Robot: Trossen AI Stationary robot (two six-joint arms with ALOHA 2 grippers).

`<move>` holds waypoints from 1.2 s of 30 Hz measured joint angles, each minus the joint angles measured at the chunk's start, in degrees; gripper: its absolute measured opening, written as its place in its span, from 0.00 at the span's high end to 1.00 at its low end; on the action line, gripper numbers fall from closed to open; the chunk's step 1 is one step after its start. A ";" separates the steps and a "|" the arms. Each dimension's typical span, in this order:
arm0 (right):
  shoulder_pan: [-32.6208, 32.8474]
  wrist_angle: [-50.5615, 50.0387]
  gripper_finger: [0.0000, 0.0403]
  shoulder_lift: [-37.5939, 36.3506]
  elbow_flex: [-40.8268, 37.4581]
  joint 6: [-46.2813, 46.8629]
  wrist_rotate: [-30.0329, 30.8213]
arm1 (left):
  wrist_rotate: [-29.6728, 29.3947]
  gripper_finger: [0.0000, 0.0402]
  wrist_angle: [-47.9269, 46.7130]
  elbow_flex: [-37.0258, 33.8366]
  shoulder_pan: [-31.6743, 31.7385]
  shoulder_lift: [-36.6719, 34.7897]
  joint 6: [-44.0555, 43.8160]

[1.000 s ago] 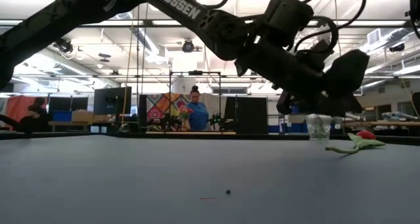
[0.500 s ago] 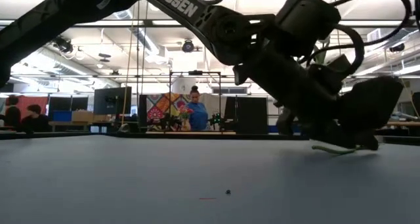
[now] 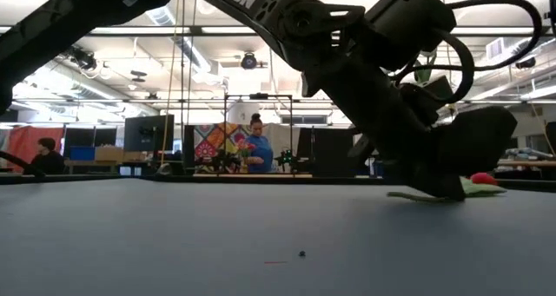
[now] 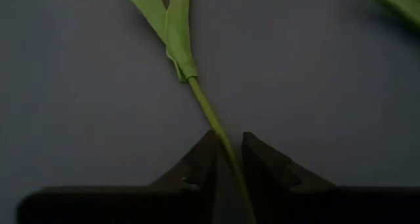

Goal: Sort flowers into vase by color
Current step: Put the red flower into the yellow vase

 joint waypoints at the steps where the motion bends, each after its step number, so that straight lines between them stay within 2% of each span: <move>1: 0.00 0.00 0.60 0.11 0.00 0.00 -0.10 | 0.15 0.83 -0.45 0.00 0.00 0.01 -0.14; 6: 0.00 -0.03 0.60 0.42 0.00 -0.35 -0.15 | 0.35 0.98 -1.49 -0.11 -0.17 0.11 -0.54; 12: 0.00 0.00 0.60 0.44 0.00 -1.20 -0.10 | 1.17 0.99 -2.76 -0.41 0.11 -2.03 -4.67; 17: 0.00 0.00 0.60 0.42 0.00 -2.58 0.22 | 1.32 1.00 -7.22 -0.96 0.84 -6.36 -7.35; 21: 0.00 0.04 0.60 0.42 0.00 -3.30 0.66 | 0.23 1.00 -7.07 -0.61 1.22 -11.11 -9.51; 28: 0.00 -0.89 0.60 0.13 0.00 -3.23 6.10 | -1.85 1.00 -10.12 -0.70 1.18 -18.71 -10.46; 32: 0.00 -3.88 0.60 -0.93 0.00 1.55 10.38 | -6.06 1.00 -13.76 -0.48 1.09 -25.19 -10.56; 36: -0.04 -9.16 0.60 -1.47 -0.16 10.44 13.77 | -8.16 1.00 -17.61 -0.52 1.48 -29.87 -8.58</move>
